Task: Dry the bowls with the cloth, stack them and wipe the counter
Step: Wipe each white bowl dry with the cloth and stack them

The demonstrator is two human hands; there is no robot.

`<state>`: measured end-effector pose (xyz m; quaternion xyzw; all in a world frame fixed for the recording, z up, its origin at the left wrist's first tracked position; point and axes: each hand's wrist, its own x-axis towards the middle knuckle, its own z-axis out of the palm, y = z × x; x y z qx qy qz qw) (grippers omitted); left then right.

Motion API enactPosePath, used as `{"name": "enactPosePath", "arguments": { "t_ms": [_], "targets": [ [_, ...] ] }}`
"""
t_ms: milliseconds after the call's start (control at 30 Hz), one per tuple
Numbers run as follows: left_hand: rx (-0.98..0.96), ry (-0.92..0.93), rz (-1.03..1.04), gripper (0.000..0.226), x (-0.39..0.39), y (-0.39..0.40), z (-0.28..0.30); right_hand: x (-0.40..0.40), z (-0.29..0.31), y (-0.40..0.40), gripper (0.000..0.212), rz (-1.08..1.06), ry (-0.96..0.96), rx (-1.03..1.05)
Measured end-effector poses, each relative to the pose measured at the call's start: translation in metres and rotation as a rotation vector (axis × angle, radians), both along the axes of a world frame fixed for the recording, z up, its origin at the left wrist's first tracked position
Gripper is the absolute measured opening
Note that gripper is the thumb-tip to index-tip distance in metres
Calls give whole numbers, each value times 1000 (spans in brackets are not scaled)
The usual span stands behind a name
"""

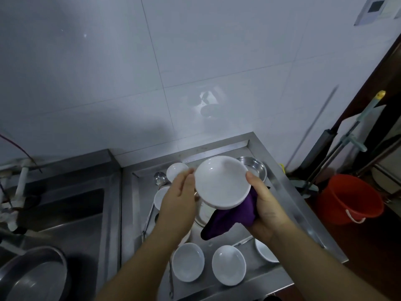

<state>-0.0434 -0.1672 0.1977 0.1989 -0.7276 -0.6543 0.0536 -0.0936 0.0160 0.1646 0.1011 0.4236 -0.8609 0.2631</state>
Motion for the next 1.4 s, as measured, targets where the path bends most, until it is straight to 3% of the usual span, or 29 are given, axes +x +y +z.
{"name": "enactPosePath", "arguments": {
  "t_ms": [67, 133, 200, 300, 600, 967, 1133, 1400],
  "targets": [
    [264, -93, 23, 25, -8, 6, -9, -3, -4, 12, 53, 3, -21, 43],
    [370, -157, 18, 22, -15, 13, -22, -7, -11, 27, 47, 9, -58, 89],
    [405, -203, -14, 22, -23, 21, -37, -13, -18, 42, 57, 12, -89, 156],
    [417, -235, -59, 25, -35, 33, -55, -26, -30, 66, 68, -2, -97, 259],
    [413, -359, -105, 22, -87, 97, -99, -91, -81, 142, 30, -104, -82, 506],
    [432, -570, 14, 19, -125, 156, -185, -168, -165, 199, 32, 202, 103, 973],
    [437, -640, 68, 15, -143, 171, -217, -194, -199, 198, 40, 292, 222, 1115],
    [407, -710, 158, 21, -166, 179, -269, -213, -242, 185, 28, 424, 314, 1230]
  ]
}}
